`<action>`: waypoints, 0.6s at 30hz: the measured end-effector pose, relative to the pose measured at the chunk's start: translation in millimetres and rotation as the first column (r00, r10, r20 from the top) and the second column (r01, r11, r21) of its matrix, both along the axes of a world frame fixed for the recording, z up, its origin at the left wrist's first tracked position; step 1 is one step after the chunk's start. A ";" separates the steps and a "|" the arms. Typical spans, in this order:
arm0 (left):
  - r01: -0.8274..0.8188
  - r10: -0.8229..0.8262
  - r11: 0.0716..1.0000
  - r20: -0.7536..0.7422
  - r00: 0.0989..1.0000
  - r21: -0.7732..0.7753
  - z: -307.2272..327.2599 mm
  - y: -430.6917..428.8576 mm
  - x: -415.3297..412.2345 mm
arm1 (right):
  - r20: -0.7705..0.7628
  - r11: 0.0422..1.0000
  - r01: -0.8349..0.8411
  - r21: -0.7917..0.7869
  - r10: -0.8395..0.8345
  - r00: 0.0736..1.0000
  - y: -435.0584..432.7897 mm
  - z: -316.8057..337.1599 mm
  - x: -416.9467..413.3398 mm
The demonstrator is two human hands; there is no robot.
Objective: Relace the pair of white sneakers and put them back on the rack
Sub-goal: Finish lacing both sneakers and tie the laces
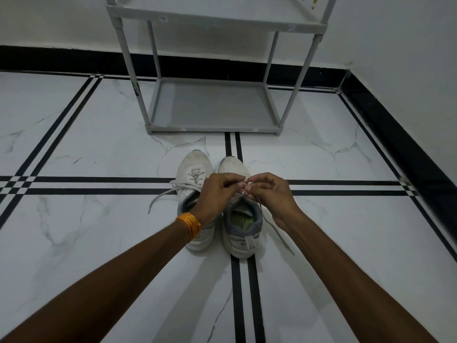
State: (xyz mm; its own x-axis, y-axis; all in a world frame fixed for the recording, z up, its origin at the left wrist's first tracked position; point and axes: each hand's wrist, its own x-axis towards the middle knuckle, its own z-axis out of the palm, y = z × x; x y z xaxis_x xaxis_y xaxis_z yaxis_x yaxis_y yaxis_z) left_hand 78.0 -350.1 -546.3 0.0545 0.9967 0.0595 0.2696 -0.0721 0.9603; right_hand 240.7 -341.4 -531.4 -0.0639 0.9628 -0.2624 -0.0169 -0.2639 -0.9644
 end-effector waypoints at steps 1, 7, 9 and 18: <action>-0.009 0.009 1.000 0.010 1.000 -0.007 0.1 -0.3 0.6 | 0.001 1.000 0.001 0.003 -0.001 1.000 0.0 -0.5 -0.3; 0.002 0.037 0.986 0.225 0.974 -0.169 10.1 -0.3 -2.9 | 0.015 1.000 0.024 -0.019 -0.023 1.000 0.7 -2.7 1.3; 0.032 0.028 0.970 0.239 0.971 -0.241 12.1 1.8 -6.8 | 0.021 0.999 0.020 -0.034 -0.020 1.000 0.9 -4.0 2.9; 0.263 -0.240 0.912 0.110 0.964 -0.315 21.5 16.8 -17.7 | 0.235 0.961 -0.256 0.102 0.226 0.945 10.3 16.7 7.6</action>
